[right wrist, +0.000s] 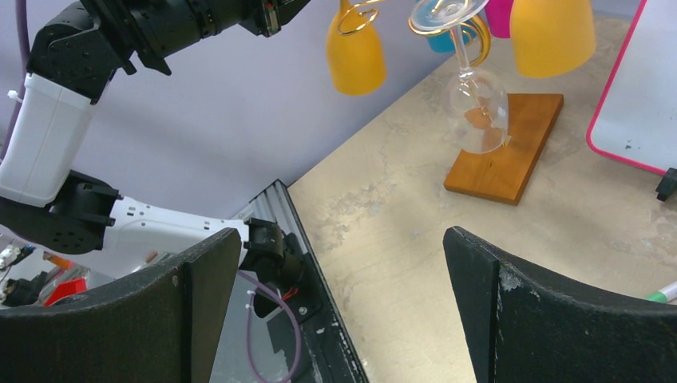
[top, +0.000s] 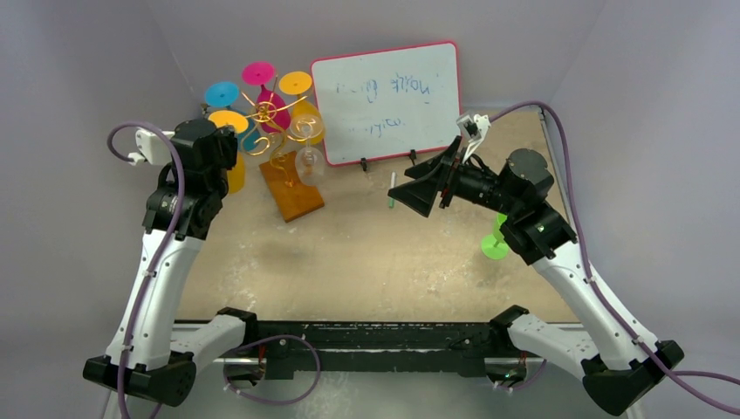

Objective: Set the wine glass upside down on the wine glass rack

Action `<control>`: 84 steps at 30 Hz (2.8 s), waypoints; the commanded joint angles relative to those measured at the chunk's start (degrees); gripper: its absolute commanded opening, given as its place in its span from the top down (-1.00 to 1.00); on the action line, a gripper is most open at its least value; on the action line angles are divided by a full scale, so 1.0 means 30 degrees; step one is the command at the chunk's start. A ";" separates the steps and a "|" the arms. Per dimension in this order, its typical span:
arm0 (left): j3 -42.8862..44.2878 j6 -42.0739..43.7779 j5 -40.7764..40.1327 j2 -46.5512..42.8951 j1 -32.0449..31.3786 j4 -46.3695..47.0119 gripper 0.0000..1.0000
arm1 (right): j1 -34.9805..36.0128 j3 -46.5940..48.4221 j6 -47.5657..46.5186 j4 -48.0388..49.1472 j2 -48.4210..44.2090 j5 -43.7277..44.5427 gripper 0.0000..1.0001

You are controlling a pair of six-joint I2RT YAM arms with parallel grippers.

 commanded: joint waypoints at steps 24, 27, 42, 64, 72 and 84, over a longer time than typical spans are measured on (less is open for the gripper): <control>0.0296 -0.1114 -0.0984 0.1732 0.0162 0.3629 1.00 | 0.0004 0.0755 -0.0804 0.0020 -0.0753 0.0759 -1.00; 0.0353 -0.1174 -0.1098 0.1851 0.0251 0.3721 1.00 | 0.0020 0.0740 -0.0848 0.0000 -0.0709 0.0779 -1.00; -0.0073 -0.1219 -0.1224 0.1939 0.1422 0.3975 1.00 | 0.0011 0.0642 -0.0936 -0.0130 -0.0703 0.0704 -1.00; -0.0682 -0.1542 0.0675 0.1013 0.3212 0.3772 1.00 | 0.0011 0.0723 -0.1218 -0.0364 -0.0447 0.0833 -1.00; -0.1106 -0.1705 0.1701 0.0607 0.3212 0.3661 1.00 | 0.0005 0.0591 -0.1335 -0.0614 -0.0602 0.1028 -1.00; -0.1338 -0.1392 0.2208 0.0336 0.3212 0.3503 1.00 | 0.0004 0.0682 -0.1256 -0.1130 -0.0555 0.1643 -1.00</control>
